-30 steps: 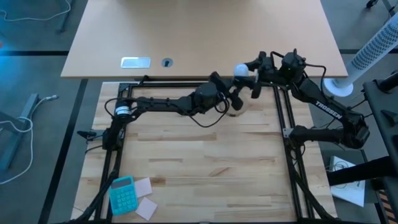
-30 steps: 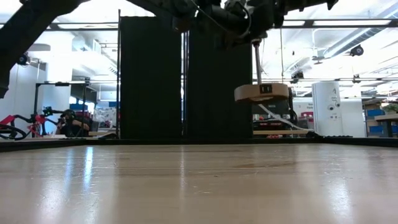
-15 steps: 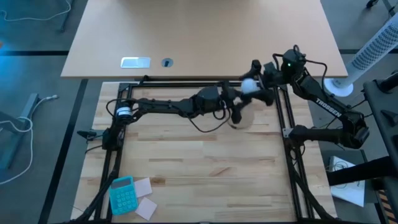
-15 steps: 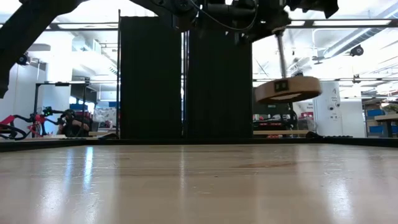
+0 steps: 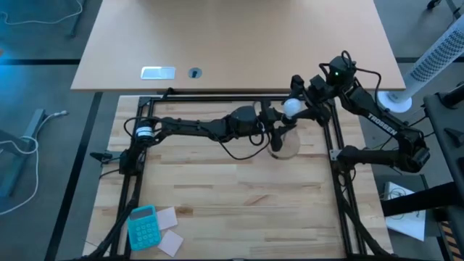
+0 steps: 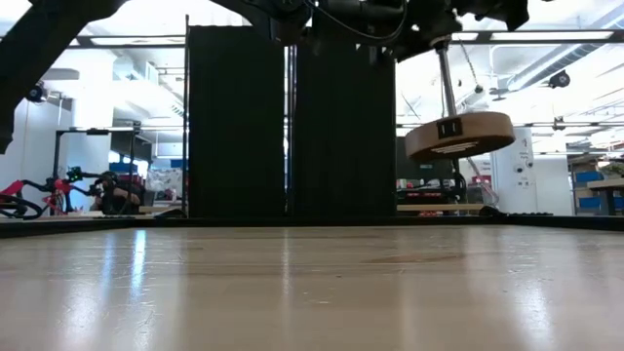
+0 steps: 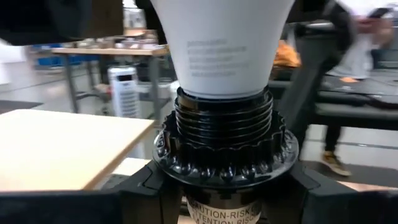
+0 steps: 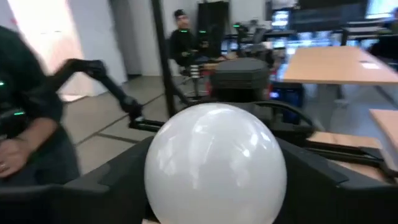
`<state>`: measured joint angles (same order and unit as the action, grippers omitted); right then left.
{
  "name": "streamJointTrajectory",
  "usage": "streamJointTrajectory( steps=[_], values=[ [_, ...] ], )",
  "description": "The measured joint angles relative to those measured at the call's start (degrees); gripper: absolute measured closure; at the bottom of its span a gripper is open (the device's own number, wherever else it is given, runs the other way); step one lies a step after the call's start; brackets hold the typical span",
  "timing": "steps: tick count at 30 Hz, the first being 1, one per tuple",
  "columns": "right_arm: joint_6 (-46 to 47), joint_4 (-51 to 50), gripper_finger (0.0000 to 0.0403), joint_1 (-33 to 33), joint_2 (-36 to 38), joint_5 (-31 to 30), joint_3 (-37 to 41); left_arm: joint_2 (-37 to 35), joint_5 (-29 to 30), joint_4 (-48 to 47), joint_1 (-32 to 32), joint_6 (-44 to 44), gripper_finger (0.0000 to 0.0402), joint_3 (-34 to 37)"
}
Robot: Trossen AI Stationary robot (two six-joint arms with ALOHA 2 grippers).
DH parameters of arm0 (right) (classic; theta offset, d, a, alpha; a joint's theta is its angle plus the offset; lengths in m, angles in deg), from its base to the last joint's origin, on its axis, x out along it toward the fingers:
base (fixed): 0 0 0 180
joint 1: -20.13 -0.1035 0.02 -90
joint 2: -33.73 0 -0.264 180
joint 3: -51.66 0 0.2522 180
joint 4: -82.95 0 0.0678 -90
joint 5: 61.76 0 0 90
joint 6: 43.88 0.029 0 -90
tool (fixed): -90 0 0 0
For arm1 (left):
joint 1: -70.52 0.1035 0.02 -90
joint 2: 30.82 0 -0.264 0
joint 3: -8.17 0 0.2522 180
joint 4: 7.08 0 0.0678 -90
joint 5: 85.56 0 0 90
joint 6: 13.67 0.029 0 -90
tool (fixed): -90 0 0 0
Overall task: Screw lightbulb
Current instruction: Insert the lightbulb into the lamp
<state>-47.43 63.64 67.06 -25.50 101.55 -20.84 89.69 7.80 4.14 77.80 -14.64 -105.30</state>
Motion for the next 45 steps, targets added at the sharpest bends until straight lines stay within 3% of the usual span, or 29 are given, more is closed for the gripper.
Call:
streamJointTrajectory(
  steps=[6, 10, 13, 16, 19, 22, 27, 35, 39, 45],
  values=[
    [0.1, 0.2, 0.016, -0.1, 0.1, -16.1, 0.0, -0.3, 9.1, -0.5, 1.2, 0.5, 0.0244, 0.0],
    [0.3, 1.4, 0.0145, -1.7, -0.8, -29.4, -0.2, -0.3, 19.8, -1.0, 2.0, 0.7, 0.0243, -0.6],
    [1.3, 3.3, 0.0132, -3.1, -2.4, -39.0, -0.3, -0.3, 23.4, -1.3, 3.1, 3.2, 0.0241, -1.0],
    [2.2, 4.5, 0.0123, -4.6, -4.3, -44.0, -0.3, 0.1, 25.1, -1.1, 3.8, 4.5, 0.0241, -1.1],
    [0.5, 3.1, 0.0114, -5.0, -4.9, -44.7, -0.2, 0.1, 25.0, -3.4, 4.1, 2.5, 0.0241, -1.1],
    [0.5, 1.0, 0.0099, -4.6, -4.8, -41.3, 0.2, -0.3, 23.7, -3.9, 4.1, 3.0, 0.024, -0.8],
    [2.2, 0.0, 0.0064, -2.1, 0.5, -38.1, 0.0, -0.4, 22.8, -3.5, 3.7, 3.1, 0.024, 1.3],
    [3.3, -0.6, 0.005, -1.2, 10.9, -38.0, 0.3, 1.6, 20.5, 10.4, 3.7, 1.0, 0.0239, 10.2],
    [4.3, -0.5, 0.005, -1.3, 15.3, -37.9, 1.7, 5.5, 20.0, 12.5, 4.0, 0.2, 0.0239, 9.6],
    [6.8, 0.2, 0.005, -1.2, 17.5, -39.2, 4.4, 10.2, 18.4, 13.2, 4.5, 1.5, 0.0238, 0.9]
  ],
)
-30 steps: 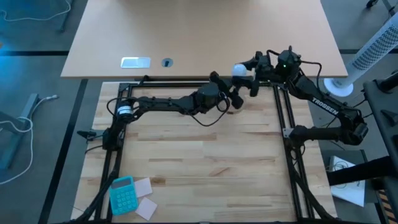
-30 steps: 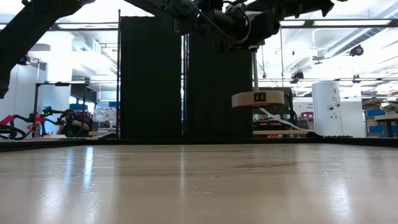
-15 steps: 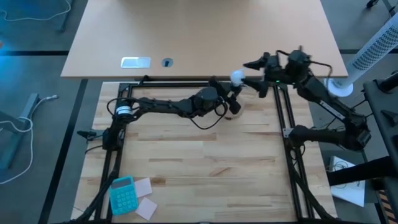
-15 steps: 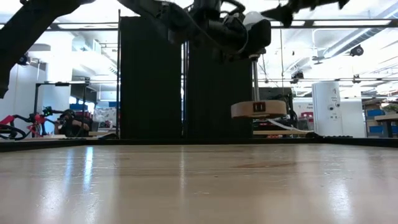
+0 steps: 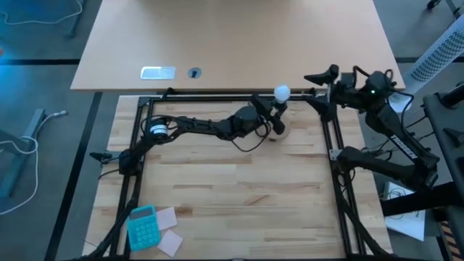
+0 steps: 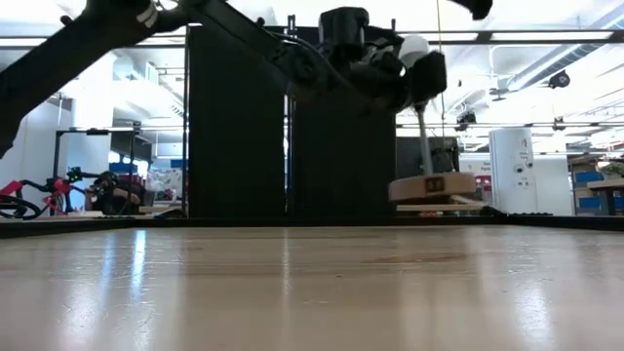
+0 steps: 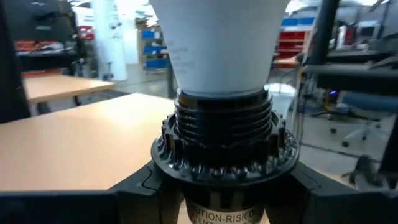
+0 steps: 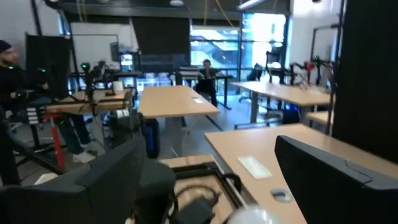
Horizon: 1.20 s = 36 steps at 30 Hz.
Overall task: Screw lightbulb
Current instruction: Insert the lightbulb into the lamp, then remove the lightbulb from the lamp
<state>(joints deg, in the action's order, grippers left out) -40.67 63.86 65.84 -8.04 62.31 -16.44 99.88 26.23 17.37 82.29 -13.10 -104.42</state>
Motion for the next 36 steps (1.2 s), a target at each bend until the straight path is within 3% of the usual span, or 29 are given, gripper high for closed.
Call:
streamJointTrajectory(
  steps=[5, 9, 19, 23, 29, 33, 36],
  values=[
    [-0.4, -2.5, 0.005, 0.0, -0.3, -3.6, 1.5, 3.1, -2.2, -2.8, 0.1, 0.3, 0.0238, -6.4],
    [-2.1, -5.1, 0.005, 0.0, -0.7, -7.1, 1.8, 4.7, -2.8, -4.7, 0.1, 0.3, 0.0236, -6.7],
    [-1.6, -5.2, 0.005, 0.0, -0.8, -7.3, 3.0, 5.1, -4.6, -7.1, 0.4, 3.4, 0.0197, -5.2],
    [1.7, -5.2, 0.005, 0.0, -0.6, -7.2, 3.0, 2.6, -6.7, -14.0, 0.7, 7.3, 0.0158, -5.2],
    [4.2, -5.1, 0.005, 0.0, 0.1, -7.1, 3.0, -3.5, -8.2, -35.5, 0.9, 7.4, 0.0101, -5.2],
    [4.3, -5.4, 0.005, 0.0, 0.1, -7.4, 3.0, -7.1, -14.9, -46.8, 0.5, 5.8, 0.0077, -5.0],
    [9.4, -8.0, 0.005, 0.0, -0.1, -11.7, 2.5, -9.4, -17.3, -50.0, -0.1, 1.8, 0.0072, -5.0]
  ],
)
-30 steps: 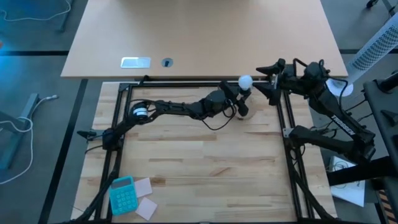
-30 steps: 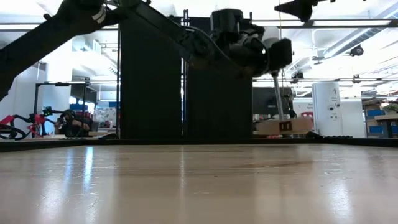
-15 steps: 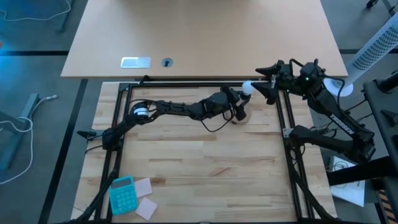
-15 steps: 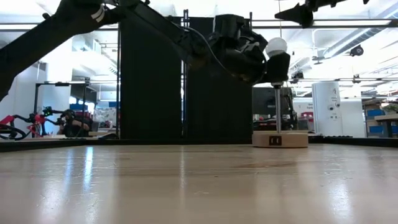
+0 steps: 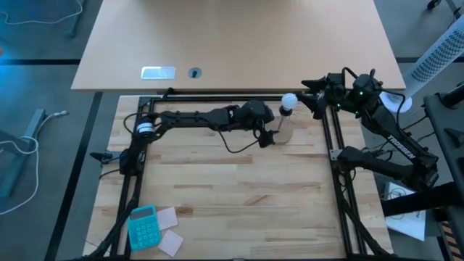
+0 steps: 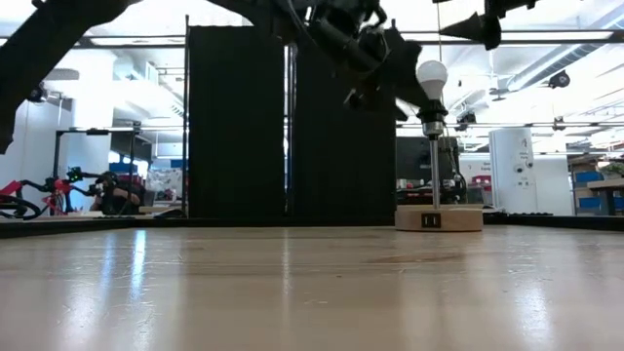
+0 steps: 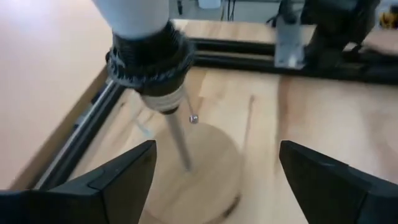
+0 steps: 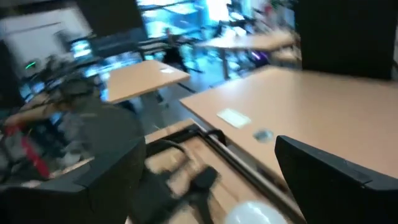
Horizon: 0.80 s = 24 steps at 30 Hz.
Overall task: Screw lightbulb
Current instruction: Remove the lightbulb from the lamp
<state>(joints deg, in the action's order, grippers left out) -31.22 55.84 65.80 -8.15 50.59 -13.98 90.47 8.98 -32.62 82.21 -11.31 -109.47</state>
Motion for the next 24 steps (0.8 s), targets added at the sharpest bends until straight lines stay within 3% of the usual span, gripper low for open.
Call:
streamJointTrajectory(
  steps=[6, 13, 18, 24],
  values=[
    [1.2, -10.8, 0.005, 0.0, -2.4, -3.4, -6.9, -1.3, 2.3, 3.7, -0.7, -9.7, 0.007, 0.0],
    [-4.3, -28.2, 0.005, -0.1, -8.7, -7.3, -17.2, -1.3, 5.3, 4.9, -0.7, -9.6, 0.007, -0.2],
    [1.8, -37.9, 0.005, -0.8, -16.4, -7.4, -23.7, -0.6, 6.5, 9.5, 0.0, -8.4, 0.007, -0.1],
    [9.8, -40.4, 0.005, -0.9, -25.4, -9.4, -31.7, 3.3, 5.1, 14.9, 1.8, -7.4, 0.0068, 0.0]
  ],
)
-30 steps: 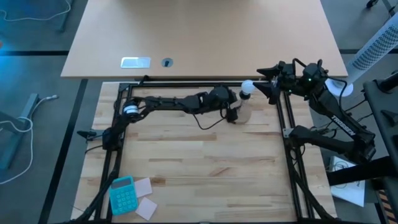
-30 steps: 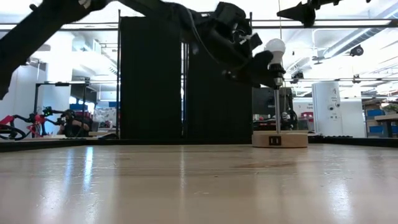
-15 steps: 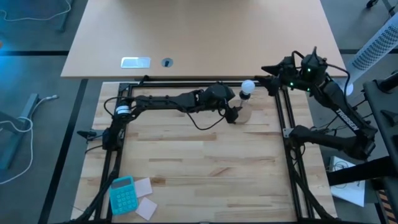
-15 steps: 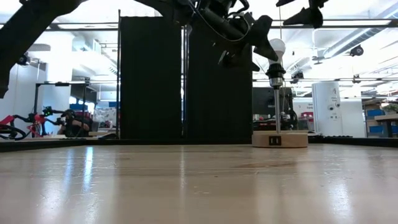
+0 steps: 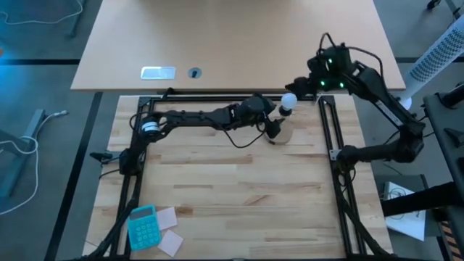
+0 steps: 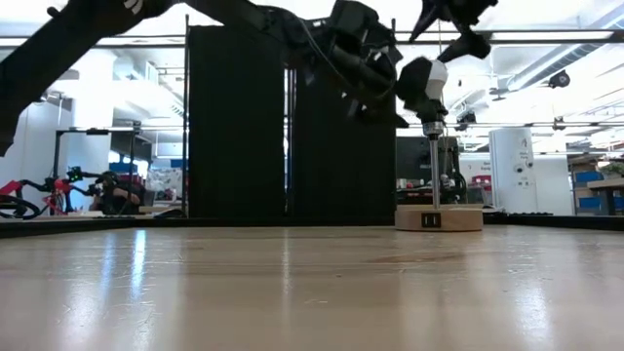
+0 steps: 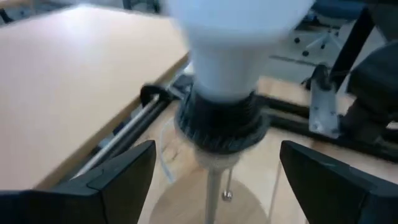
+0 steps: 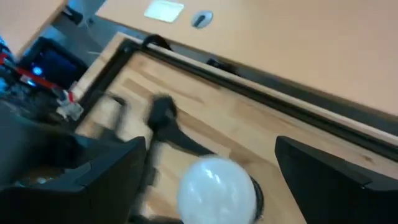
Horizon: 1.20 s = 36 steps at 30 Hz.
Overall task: Screw lightbulb
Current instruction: Remove the lightbulb from the lamp
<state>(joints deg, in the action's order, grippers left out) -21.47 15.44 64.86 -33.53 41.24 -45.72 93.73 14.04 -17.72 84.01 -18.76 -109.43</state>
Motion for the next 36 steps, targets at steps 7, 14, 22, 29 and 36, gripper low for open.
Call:
streamJointTrajectory(
  steps=[7, 14, 22, 29, 36],
  values=[
    [-3.5, -13.6, 0.005, -1.0, -8.2, -2.7, -8.7, 1.7, -1.7, 3.6, 0.9, 1.8, 0.0067, 0.1],
    [-8.9, -16.5, 0.005, -4.6, -11.9, -2.9, -12.3, 3.5, -2.9, 6.9, 1.3, 1.2, 0.0067, 0.2],
    [-13.2, -25.1, 0.005, -6.7, -16.3, -9.9, -16.3, 5.8, -2.8, 12.0, 1.6, 0.1, 0.0067, 0.1],
    [-8.9, -26.4, 0.005, -6.8, -18.4, -8.9, -16.5, 6.5, -2.7, 12.6, 1.6, 0.0, 0.0067, 0.1],
    [-6.0, -26.8, 0.005, -7.1, -20.1, -7.9, -16.5, 7.2, -2.8, 15.6, 2.4, -0.1, 0.0068, 0.0]
  ],
)
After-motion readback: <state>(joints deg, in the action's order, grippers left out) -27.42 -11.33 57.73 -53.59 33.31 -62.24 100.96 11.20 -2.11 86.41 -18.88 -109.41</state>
